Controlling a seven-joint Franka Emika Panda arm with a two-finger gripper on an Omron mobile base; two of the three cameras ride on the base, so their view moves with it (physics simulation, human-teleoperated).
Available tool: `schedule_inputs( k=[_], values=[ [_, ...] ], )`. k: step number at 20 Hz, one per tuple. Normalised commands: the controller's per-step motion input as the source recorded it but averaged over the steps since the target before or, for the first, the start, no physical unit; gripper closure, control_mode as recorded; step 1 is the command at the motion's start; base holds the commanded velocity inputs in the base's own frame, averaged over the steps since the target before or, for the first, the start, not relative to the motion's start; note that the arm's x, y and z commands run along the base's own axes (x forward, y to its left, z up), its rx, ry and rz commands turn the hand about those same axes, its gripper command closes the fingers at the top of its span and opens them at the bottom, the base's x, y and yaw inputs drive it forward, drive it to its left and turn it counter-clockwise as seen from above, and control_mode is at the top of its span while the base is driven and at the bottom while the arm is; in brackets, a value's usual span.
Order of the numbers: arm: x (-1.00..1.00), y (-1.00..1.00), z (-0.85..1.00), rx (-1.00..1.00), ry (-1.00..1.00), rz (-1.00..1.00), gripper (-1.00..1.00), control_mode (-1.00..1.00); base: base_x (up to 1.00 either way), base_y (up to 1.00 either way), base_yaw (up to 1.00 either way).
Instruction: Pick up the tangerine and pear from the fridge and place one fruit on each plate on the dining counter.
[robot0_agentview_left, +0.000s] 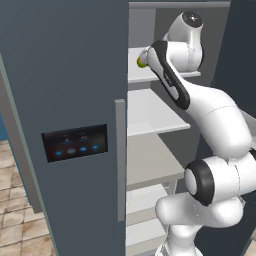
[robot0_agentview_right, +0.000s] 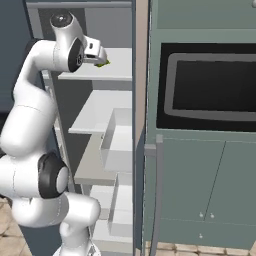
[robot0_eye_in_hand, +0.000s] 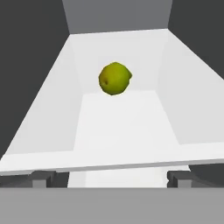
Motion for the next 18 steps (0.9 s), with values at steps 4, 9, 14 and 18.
schedule_inputs(
  k=[4,9,14,18],
  values=[
    [0.32,0.02,-0.10,0.00,0.00,0.00,-1.00,-1.00,0.00,0.00,0.00],
    [0.35,0.02,-0.13,0.00,0.01,0.00,-1.00,-1.00,0.00,0.00,0.00],
    [0.35,0.04,-0.10,0.00,0.00,0.00,-1.00,-1.00,0.00,0.00,0.00],
    [0.35,0.07,-0.11,0.00,0.00,0.00,-1.00,-1.00,0.00,0.00,0.00]
  ],
)
